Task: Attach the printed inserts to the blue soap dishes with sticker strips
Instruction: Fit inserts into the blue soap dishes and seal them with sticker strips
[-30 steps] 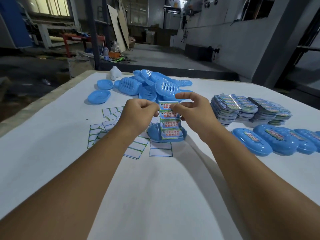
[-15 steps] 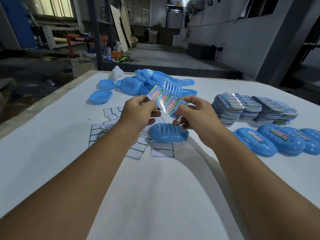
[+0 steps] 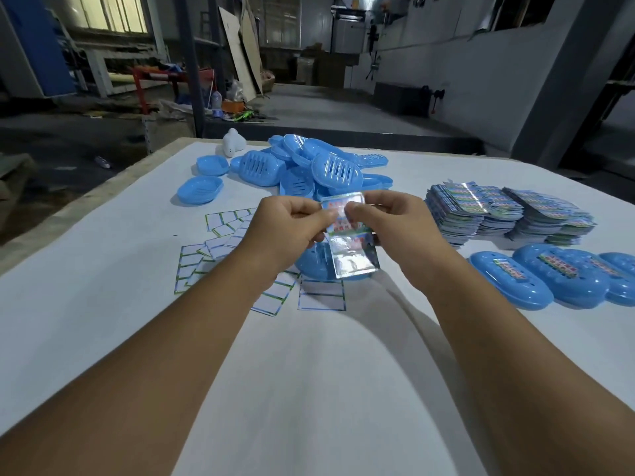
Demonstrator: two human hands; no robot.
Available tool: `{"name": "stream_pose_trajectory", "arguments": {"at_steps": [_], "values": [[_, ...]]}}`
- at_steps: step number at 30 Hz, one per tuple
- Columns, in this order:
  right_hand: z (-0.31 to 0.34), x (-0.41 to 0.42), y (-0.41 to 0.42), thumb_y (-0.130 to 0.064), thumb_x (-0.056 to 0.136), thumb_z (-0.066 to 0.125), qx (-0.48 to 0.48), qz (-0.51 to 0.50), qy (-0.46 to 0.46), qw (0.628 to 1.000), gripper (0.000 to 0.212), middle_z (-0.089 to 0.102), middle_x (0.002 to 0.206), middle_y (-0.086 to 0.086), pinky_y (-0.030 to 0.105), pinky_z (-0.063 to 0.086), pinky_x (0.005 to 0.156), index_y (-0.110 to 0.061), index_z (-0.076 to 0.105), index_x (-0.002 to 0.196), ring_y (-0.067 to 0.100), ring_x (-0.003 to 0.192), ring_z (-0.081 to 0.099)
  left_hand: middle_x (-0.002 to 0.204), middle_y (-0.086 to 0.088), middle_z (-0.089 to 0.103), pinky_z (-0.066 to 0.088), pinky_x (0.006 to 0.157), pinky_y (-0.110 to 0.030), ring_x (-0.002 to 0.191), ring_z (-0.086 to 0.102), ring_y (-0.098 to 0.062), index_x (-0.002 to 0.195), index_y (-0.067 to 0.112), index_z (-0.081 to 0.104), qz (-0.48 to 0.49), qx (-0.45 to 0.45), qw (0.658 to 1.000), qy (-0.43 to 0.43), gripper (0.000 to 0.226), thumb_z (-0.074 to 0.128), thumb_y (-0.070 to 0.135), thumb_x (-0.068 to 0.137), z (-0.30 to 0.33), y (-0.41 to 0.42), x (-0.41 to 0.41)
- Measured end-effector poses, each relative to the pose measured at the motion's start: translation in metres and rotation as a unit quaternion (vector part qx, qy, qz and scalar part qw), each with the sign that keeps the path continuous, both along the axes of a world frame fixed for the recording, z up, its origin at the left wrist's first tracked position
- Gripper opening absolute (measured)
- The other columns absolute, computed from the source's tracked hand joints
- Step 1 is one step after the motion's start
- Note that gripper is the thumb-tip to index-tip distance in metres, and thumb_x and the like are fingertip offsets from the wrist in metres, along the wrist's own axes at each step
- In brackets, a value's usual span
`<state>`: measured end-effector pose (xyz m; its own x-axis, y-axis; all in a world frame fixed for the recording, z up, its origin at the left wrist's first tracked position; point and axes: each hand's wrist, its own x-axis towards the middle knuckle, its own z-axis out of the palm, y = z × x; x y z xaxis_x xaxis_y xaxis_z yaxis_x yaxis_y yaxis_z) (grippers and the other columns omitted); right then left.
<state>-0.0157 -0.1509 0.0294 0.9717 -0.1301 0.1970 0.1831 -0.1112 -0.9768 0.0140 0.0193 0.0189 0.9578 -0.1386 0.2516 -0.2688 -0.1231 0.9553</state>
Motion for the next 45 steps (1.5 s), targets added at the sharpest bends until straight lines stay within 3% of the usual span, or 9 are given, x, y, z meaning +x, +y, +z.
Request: {"name": "stream_pose_trajectory", "arguments": {"at_steps": [4,13,16,19,26,32,37,42,45], "values": [[-0.002,0.004,-0.003,-0.015,0.092,0.073,0.015,-0.013,-0.006,1.000,0.009,0.080,0.090,0.000,0.022,0.056,0.061,-0.015,0.075,0.101,0.015,0.080,0.077,0.068,0.003,0.073,0.053,0.058,-0.017,0.059,0.063,-0.004,0.070,0.019,0.076,0.001,0.003,1.000,0.005,0.021,0.069,0.021,0.090,0.002,0.000,0.000],[-0.006,0.005,-0.007,-0.017,0.090,0.076,0.007,-0.010,-0.006,1.000,0.010,0.080,0.088,-0.002,0.022,0.056,0.060,-0.018,0.075,0.100,0.011,0.078,0.077,0.065,0.005,0.072,0.054,0.059,-0.017,0.057,0.062,-0.001,0.072,0.020,0.075,0.013,0.034,0.999,-0.009,0.019,0.066,0.019,0.089,0.001,0.001,0.001],[-0.008,0.006,-0.007,-0.028,0.084,0.082,-0.086,-0.096,-0.048,0.991,0.021,0.075,0.082,-0.009,0.014,0.050,0.053,-0.028,0.067,0.098,-0.001,0.067,0.068,0.067,0.005,0.073,0.054,0.063,-0.021,0.059,0.064,-0.002,0.074,0.021,0.075,0.012,0.036,0.999,-0.020,0.017,0.067,0.019,0.089,0.000,0.000,0.000],[-0.009,0.006,-0.006,-0.035,0.080,0.082,-0.193,-0.138,-0.100,0.966,0.018,0.068,0.069,-0.009,0.029,0.057,0.061,-0.027,0.066,0.077,0.006,0.061,0.062,0.069,0.007,0.074,0.054,0.064,-0.019,0.062,0.067,-0.002,0.077,0.024,0.073,0.021,0.047,0.998,-0.044,0.014,0.068,0.021,0.090,0.000,0.000,-0.001],[-0.009,-0.001,0.003,-0.040,0.082,0.076,-0.221,-0.080,-0.112,0.966,0.014,0.074,0.069,-0.015,0.031,0.060,0.065,-0.035,0.076,0.069,0.002,0.065,0.070,0.070,0.010,0.073,0.057,0.066,-0.018,0.068,0.069,-0.005,0.081,0.026,0.073,0.023,0.099,0.988,-0.119,0.014,0.067,0.021,0.093,0.000,-0.002,-0.007],[-0.006,-0.003,0.005,-0.039,0.078,0.064,-0.251,-0.096,-0.100,0.958,0.016,0.070,0.059,-0.007,0.038,0.057,0.055,-0.037,0.076,0.068,0.007,0.049,0.057,0.070,0.008,0.070,0.046,0.059,-0.012,0.058,0.059,0.002,0.088,0.016,0.075,0.023,0.153,0.975,-0.160,0.011,0.065,0.018,0.094,-0.002,-0.006,-0.008],[-0.005,-0.002,0.008,-0.035,0.074,0.054,-0.296,-0.122,-0.111,0.941,0.030,0.067,0.057,0.004,0.039,0.055,0.055,-0.014,0.073,0.065,0.023,0.055,0.060,0.062,0.014,0.063,0.041,0.056,-0.009,0.056,0.056,0.003,0.084,0.020,0.073,0.052,0.158,0.971,-0.173,0.009,0.067,0.019,0.091,-0.003,-0.010,-0.010],[-0.006,0.001,0.008,-0.030,0.078,0.054,-0.278,-0.123,-0.096,0.948,0.032,0.065,0.067,0.017,0.045,0.053,0.059,-0.003,0.069,0.069,0.014,0.057,0.047,0.060,0.013,0.059,0.039,0.052,-0.008,0.055,0.054,0.003,0.077,0.021,0.067,0.083,0.150,0.974,-0.145,0.012,0.065,0.022,0.089,-0.002,-0.011,-0.009],[-0.005,0.002,0.009,-0.029,0.084,0.057,-0.237,-0.105,-0.075,0.963,0.032,0.068,0.073,0.019,0.052,0.055,0.061,-0.003,0.071,0.073,0.018,0.062,0.054,0.069,0.005,0.068,0.054,0.064,-0.026,0.066,0.063,-0.007,0.080,0.017,0.067,0.094,0.122,0.983,-0.104,0.015,0.060,0.024,0.092,-0.002,-0.010,-0.006]]}}
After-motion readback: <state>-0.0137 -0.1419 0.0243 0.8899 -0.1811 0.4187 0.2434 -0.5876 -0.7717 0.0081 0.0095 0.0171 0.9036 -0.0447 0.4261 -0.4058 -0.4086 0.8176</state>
